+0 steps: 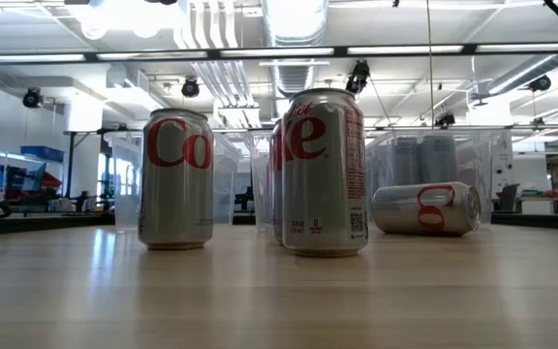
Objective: Sort soda cans
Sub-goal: Put the red soda can into the middle white bin
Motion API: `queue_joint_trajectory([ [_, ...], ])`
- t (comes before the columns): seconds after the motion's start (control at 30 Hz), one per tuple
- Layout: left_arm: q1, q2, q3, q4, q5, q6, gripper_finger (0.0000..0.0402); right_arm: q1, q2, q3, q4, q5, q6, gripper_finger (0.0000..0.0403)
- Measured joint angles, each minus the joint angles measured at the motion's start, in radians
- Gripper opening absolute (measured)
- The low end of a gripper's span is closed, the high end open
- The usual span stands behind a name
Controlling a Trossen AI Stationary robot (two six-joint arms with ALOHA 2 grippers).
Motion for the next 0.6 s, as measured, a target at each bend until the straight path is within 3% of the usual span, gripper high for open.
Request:
queue_joint_trajectory([
  [0.3,0.0,0.006,0.0,-0.009,0.066,-0.018,0.0288,0.0,0.01,0.0,0.002,-0.081,0.004,0.0358],
  [0.6,-0.006,0.014,0.0,-0.008,0.11,-0.026,0.0288,0.0,0.013,0.0,-0.033,-0.115,0.036,0.0299],
])
